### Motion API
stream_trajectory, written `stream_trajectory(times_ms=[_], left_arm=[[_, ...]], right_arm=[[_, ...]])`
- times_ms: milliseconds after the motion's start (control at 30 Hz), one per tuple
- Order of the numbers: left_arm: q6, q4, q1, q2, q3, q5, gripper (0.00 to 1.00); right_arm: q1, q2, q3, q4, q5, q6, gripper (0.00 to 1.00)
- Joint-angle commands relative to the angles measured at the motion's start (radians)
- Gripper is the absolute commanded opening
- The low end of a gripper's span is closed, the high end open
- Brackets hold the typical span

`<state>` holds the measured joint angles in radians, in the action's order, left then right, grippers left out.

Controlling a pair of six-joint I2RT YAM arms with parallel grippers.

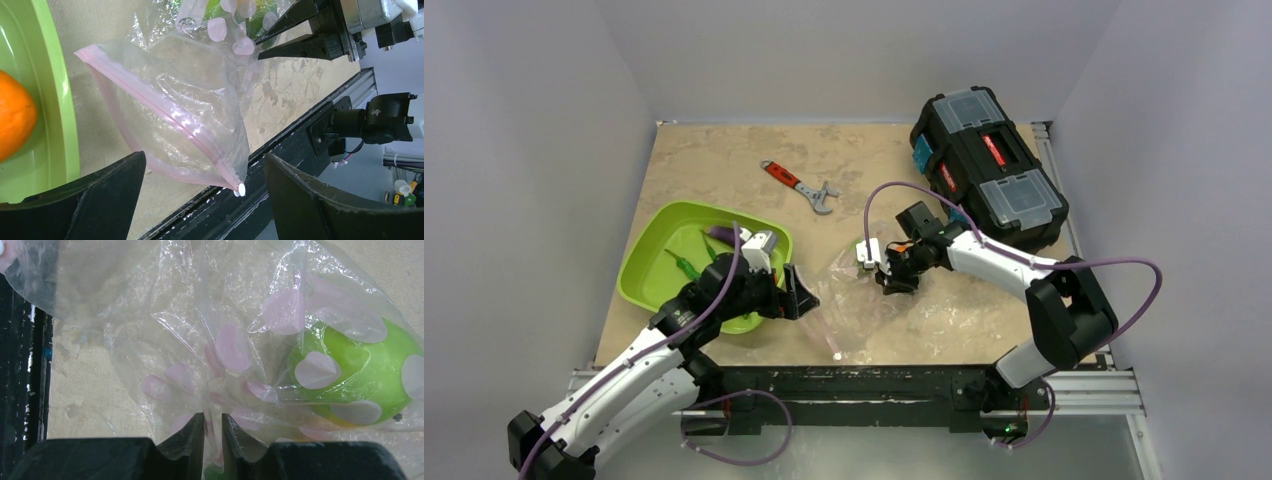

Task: Open the zip-top bag and remove the fake food
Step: Pick up the fake fruit from the zipper food storage bag.

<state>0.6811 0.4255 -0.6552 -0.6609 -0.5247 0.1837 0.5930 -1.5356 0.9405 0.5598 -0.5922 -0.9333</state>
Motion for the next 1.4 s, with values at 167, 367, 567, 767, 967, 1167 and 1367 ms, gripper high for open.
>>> stream_trajectory(times_ms=[167,367,567,767,967,1167,1367], left_arm=[[0.006,-0.048,-0.003,0.009,0.018,0.018,0.88],[0.002,-0.047,-0.003,0.01,0.018,0.021,0.88],[-0.001,-0.045,-0.004,0.012,0.018,0.022,0.88],[-0.004,-0.04,-0.003,0.019,0.017,0.025,0.88],[-0.006,-0.033,-0.004,0.032,0.023,0.027,0.88],[-0.009,-0.026,-0.003,0.05,0.027,0.033,0.88],[-0.012,-0.029,-0.004,0.061,0.034,0.039,0.88]], right_arm=[[-0.007,0.034,-0.007,-0.005,-0.004,-0.02,0.22],[-0.006,0.038,-0.008,-0.003,-0.006,-0.022,0.27],[-0.007,0.045,-0.006,0.004,-0.023,-0.026,0.34],[-0.01,0.068,0.0,0.02,-0.055,-0.035,0.43],[-0.02,0.095,0.002,0.034,-0.079,-0.046,0.49],[-0.048,0.134,0.016,0.069,-0.114,-0.069,0.56],[-0.105,0.199,0.029,0.101,-0.164,-0.092,0.61]])
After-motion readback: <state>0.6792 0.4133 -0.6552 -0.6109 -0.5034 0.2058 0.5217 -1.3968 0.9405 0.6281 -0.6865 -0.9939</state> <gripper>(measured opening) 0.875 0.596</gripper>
